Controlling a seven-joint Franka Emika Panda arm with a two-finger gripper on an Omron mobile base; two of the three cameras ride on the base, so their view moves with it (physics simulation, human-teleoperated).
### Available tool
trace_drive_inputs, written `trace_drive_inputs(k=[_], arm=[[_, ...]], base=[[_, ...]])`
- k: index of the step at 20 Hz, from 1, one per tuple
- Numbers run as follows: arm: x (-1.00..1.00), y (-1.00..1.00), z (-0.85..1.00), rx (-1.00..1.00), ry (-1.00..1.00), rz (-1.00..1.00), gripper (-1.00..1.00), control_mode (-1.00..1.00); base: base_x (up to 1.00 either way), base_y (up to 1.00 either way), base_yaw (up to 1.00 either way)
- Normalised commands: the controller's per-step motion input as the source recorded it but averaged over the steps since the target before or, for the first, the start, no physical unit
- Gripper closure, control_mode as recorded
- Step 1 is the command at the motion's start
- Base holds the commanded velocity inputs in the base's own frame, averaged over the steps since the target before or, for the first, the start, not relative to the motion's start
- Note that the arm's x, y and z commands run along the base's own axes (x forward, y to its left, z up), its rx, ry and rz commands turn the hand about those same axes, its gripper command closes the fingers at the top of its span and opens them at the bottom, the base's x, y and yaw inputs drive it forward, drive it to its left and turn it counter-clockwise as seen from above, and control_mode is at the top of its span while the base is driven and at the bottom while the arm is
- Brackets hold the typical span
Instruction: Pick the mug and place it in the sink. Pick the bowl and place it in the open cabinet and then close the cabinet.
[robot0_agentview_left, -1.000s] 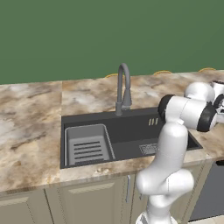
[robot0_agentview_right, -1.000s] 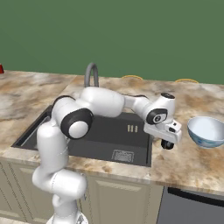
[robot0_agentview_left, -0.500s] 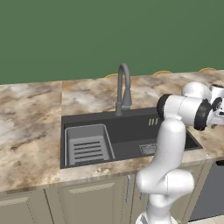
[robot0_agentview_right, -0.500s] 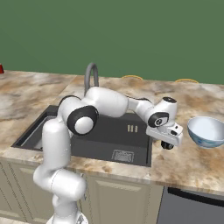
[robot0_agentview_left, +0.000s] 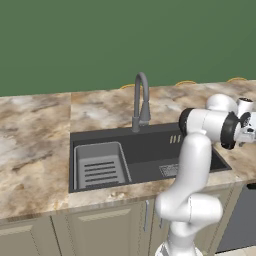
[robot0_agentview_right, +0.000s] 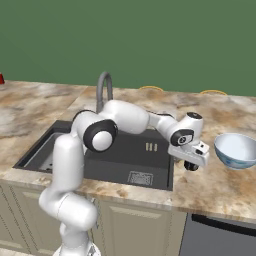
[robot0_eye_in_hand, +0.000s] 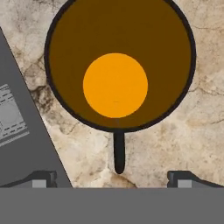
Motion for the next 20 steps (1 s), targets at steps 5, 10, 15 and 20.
trace_drive_inputs(k=[5,10,15,20], arm=[[0.18,-0.16,-0.07,0.00,0.00,0.00,-1.00,-1.00],[0.18,-0.14,-0.09,0.00,0.00,0.00,-1.00,-1.00],[0.07,-0.07,-0.11,0.00,0.00,0.00,-1.00,-1.00],[0.00,0.00,-0.14,0.00,-0.02,0.00,1.00,-1.00]], base=[[0.00,0.00,0.00],[0.00,0.00,0.00],[0.00,0.00,0.00],[0.00,0.00,0.00]])
